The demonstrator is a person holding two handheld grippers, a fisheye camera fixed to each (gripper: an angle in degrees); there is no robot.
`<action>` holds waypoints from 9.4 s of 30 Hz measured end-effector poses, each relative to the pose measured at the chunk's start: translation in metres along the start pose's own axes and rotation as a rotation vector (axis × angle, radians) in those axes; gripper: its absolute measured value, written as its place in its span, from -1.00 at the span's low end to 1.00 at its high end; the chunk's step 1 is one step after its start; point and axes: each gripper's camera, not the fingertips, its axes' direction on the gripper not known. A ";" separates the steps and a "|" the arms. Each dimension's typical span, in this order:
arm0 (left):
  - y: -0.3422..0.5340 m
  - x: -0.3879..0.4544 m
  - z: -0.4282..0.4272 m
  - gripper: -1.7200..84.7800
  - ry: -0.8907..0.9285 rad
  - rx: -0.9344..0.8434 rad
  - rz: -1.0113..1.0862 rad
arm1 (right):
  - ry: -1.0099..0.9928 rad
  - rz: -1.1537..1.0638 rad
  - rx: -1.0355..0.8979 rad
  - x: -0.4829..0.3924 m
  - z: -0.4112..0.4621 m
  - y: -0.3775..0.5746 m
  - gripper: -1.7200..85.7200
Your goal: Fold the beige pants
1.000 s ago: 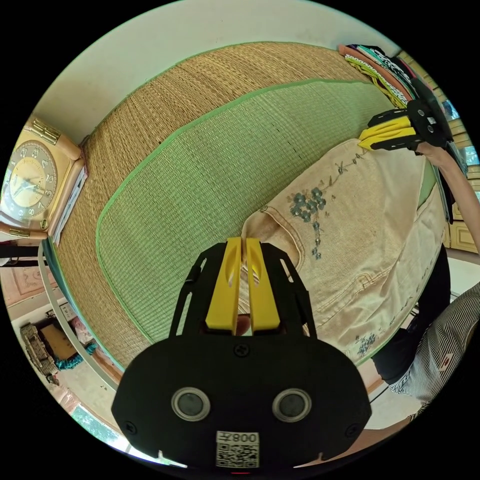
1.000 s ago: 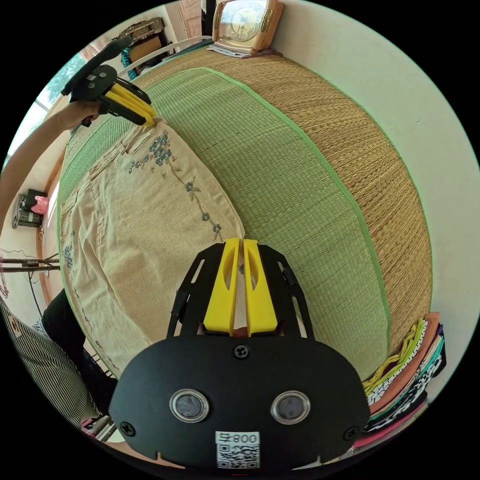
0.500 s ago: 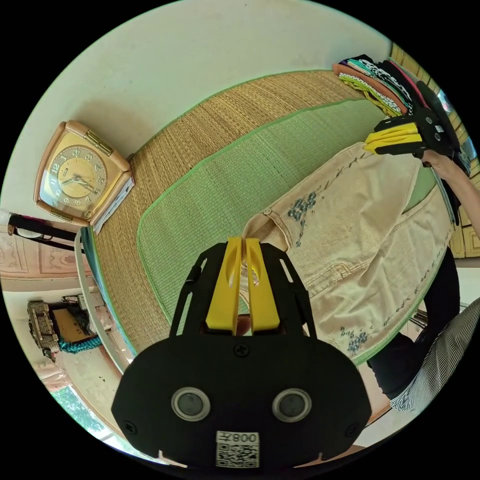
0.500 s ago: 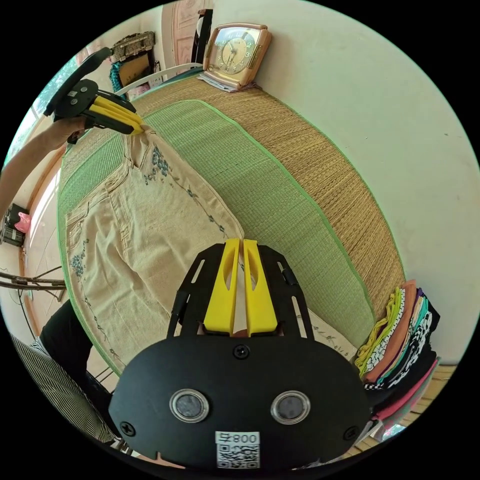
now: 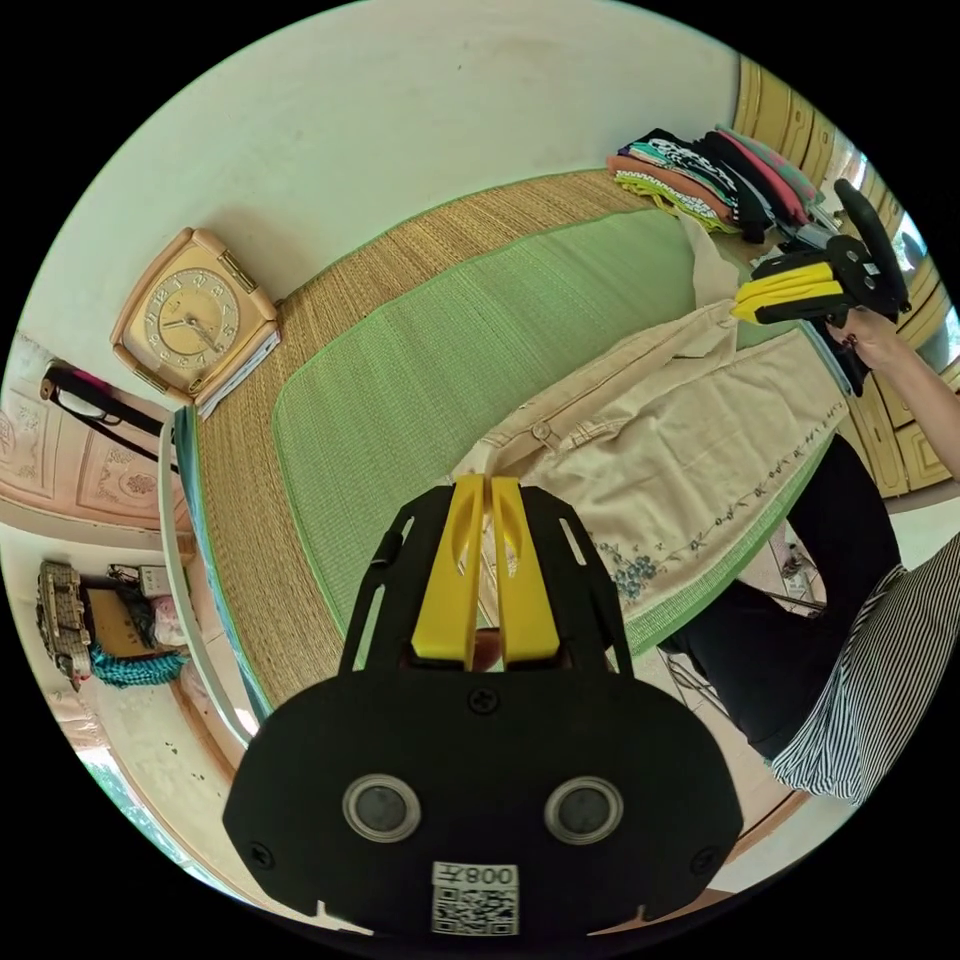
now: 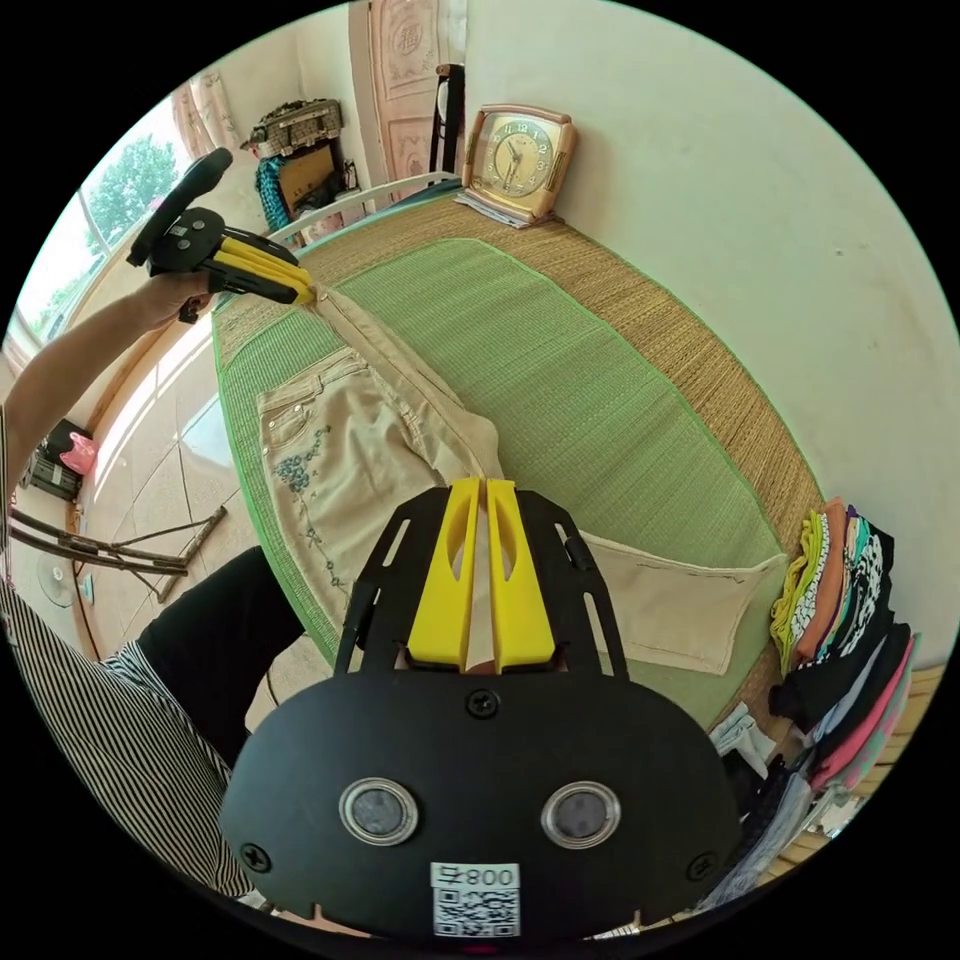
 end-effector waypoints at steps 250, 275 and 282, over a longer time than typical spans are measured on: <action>0.083 0.581 1.064 -0.85 0.400 -0.120 0.672 | -0.486 1.207 0.413 0.225 -0.280 0.527 -0.95; 0.102 0.576 0.996 -0.91 0.413 -0.059 0.610 | -0.418 1.147 0.370 0.166 -0.239 0.515 -0.95; 0.104 0.565 0.941 -0.87 0.441 -0.036 0.580 | -0.432 1.143 0.351 0.149 -0.228 0.515 -0.95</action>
